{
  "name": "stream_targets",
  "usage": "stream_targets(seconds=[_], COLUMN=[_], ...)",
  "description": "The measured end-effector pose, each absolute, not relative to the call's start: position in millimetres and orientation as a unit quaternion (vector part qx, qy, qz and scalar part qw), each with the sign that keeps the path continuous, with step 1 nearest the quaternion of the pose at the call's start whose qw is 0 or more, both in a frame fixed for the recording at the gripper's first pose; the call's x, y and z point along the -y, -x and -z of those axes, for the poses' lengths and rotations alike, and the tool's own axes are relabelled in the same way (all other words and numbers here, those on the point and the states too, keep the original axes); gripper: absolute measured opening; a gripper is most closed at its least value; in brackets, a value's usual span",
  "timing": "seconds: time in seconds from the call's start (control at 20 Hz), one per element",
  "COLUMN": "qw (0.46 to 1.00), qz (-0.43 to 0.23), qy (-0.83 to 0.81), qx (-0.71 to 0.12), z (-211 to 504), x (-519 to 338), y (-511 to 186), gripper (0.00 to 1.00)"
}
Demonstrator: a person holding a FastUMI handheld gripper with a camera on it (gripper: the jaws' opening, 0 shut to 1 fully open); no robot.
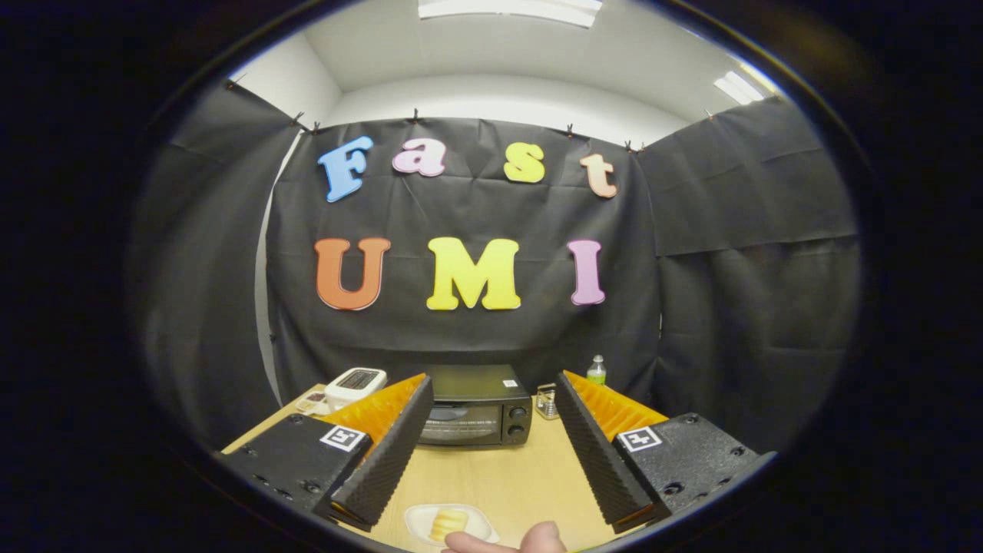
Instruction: Open the toaster oven, put the food inside, and close the toaster oven door.
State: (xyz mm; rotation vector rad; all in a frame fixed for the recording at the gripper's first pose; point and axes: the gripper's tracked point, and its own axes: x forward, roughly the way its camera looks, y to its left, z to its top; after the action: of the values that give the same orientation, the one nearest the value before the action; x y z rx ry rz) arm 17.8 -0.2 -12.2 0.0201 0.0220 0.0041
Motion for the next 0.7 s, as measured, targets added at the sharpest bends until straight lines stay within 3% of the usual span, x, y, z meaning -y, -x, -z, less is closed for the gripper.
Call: stream_targets(seconds=[0.7], qw=[0.998], qz=[-0.059], qy=[-0.029], qx=[-0.006], z=[13], x=[-42], y=[-64], gripper=[1.0])
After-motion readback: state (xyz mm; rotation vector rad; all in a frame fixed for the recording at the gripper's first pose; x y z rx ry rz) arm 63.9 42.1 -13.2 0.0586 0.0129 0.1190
